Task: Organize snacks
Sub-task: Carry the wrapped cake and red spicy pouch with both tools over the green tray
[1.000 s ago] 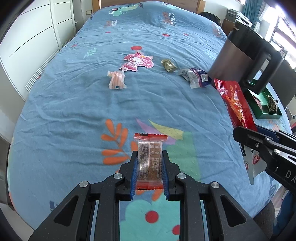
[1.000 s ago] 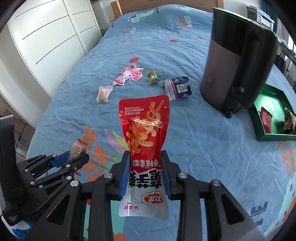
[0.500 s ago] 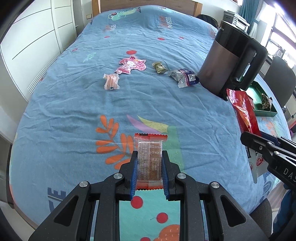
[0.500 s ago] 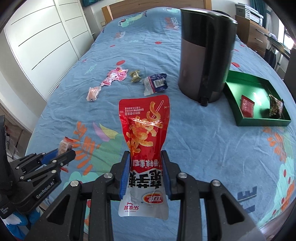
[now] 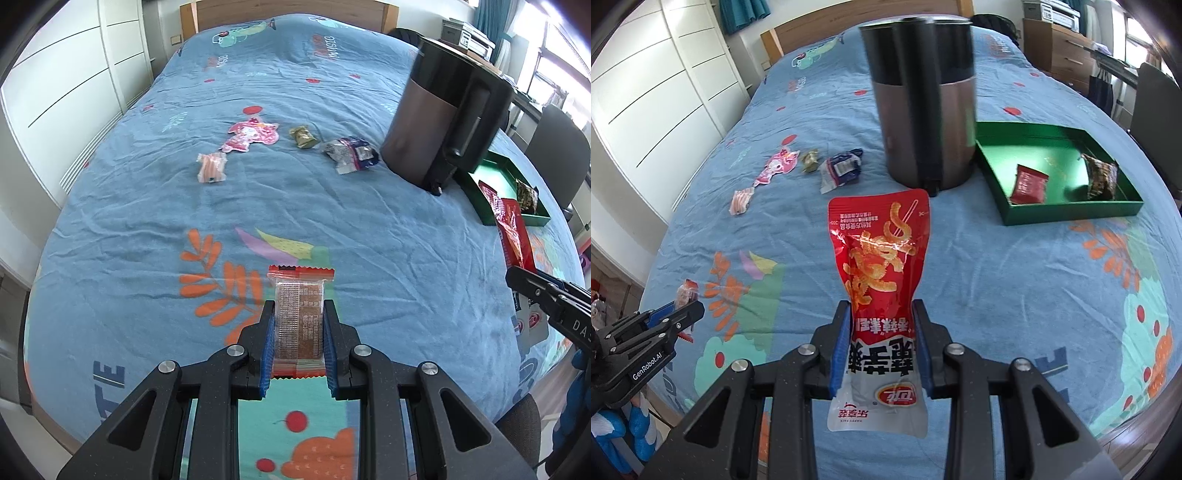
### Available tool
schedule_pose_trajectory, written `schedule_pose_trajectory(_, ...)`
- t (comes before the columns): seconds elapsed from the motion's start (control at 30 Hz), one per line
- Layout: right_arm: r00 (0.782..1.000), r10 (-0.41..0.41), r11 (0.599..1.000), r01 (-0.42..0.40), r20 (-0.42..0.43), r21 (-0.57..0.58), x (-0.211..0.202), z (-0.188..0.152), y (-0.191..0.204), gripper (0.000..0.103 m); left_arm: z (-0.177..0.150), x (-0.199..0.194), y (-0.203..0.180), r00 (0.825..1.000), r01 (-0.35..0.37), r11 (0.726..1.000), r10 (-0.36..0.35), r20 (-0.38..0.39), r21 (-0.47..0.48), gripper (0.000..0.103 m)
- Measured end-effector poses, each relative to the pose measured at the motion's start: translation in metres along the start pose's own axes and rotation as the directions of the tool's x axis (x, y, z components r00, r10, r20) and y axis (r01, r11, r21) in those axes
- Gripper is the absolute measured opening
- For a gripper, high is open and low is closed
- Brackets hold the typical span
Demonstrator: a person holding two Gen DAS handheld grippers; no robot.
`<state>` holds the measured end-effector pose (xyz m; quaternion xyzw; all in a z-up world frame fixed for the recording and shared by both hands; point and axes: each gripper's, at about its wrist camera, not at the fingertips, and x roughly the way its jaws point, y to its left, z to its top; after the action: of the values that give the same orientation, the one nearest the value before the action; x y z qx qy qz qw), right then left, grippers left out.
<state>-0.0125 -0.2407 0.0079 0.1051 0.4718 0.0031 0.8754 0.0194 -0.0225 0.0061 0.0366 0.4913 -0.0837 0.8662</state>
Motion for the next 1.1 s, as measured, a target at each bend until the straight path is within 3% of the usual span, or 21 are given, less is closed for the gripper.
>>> schedule_pose_trajectory(0.47, 0.998, -0.016, 0.991, 0.008, 0.055, 0.13, -0.012, 0.0, -0.089, 0.103, 0.003, 0.014, -0.095, 0.998, 0.037, 0.991, -0.031, -0.05, 0.127, 0.019)
schedule_pose_trajectory(0.73, 0.993, -0.039, 0.982, 0.018, 0.11, 0.188, -0.017, 0.024, -0.147, 0.103, 0.018, 0.029, -0.16, 0.993, 0.099, 0.974, -0.085, -0.077, 0.203, 0.019)
schedule_pose_trajectory(1.1, 0.979, -0.105, 0.961, 0.054, 0.177, 0.272, -0.005, 0.068, -0.232, 0.103, 0.055, 0.05, -0.264, 0.978, 0.209, 0.912, -0.198, -0.068, 0.353, 0.019)
